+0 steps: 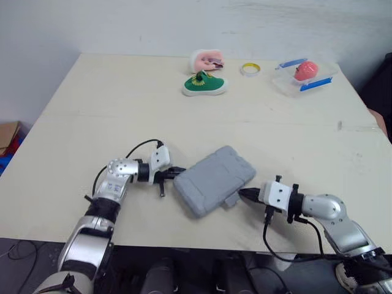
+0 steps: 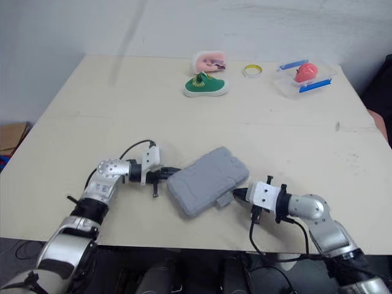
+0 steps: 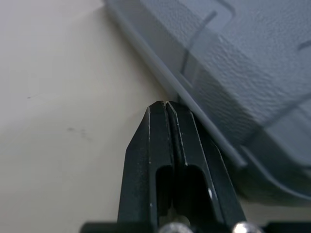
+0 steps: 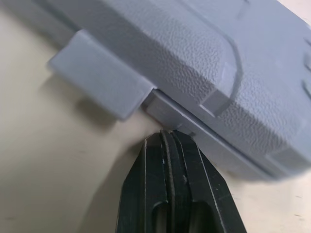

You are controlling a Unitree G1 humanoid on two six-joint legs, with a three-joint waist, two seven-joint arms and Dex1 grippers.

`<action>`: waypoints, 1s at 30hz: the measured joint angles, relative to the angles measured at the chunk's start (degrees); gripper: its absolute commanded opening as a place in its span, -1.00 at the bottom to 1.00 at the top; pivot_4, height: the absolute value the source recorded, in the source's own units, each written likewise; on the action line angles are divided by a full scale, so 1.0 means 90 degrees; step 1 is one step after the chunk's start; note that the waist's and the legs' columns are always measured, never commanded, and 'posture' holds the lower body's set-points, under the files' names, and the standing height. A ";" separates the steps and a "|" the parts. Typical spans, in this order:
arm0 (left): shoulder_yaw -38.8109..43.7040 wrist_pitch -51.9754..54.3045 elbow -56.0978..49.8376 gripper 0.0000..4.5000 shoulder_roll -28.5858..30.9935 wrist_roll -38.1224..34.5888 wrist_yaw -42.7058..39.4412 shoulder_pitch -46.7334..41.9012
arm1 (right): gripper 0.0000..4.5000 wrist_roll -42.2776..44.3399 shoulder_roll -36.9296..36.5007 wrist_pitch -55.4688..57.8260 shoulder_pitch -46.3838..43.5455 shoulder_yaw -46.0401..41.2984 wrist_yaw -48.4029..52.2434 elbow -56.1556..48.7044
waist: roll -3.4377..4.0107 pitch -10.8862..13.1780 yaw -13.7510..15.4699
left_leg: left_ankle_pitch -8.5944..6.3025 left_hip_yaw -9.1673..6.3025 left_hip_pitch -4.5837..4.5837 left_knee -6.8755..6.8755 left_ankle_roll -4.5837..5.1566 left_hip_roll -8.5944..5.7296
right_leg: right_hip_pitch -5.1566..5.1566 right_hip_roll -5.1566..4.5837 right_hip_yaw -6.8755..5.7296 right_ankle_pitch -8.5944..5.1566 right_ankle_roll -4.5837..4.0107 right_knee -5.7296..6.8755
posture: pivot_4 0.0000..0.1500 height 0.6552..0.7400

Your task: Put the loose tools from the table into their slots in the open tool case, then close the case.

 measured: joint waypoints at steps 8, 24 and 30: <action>0.0090 0.0895 -0.1445 -1.00 0.0032 -0.0073 0.0644 0.0870 | -0.99 -0.0293 0.0183 -0.0223 -0.0381 0.0074 -0.0096 0.0432 | -0.0003 -0.0004 -0.0003 | -0.0002 -0.0002 0.0018 -0.0007 0.0002 0.0000 | 0.0015 -0.0002 0.0017 0.0000 0.0000 0.0000 | 1.00 1.00; 0.0568 0.1391 -0.2477 -1.00 -0.0031 -0.1479 0.0331 0.0105 | -0.99 0.0888 -0.0143 -0.0143 0.2125 -0.2032 -0.0567 -0.0691 | 0.0010 0.0003 0.0152 | -0.0005 -0.0017 -0.0007 -0.0023 0.0011 -0.0008 | 0.0046 -0.0008 -0.0016 0.0025 0.0028 -0.0092 | 1.00 1.00; -0.0436 0.2101 -0.2483 -1.00 -0.0687 -0.1183 0.0553 -0.0635 | -0.99 0.1598 -0.0143 0.0887 0.2677 -0.2260 -0.0443 -0.2047 | 0.0012 0.0004 0.0117 | 0.0000 -0.0014 0.0002 -0.0032 0.0006 0.0001 | 0.0044 0.0010 -0.0016 0.0024 0.0025 -0.0087 | 1.00 1.00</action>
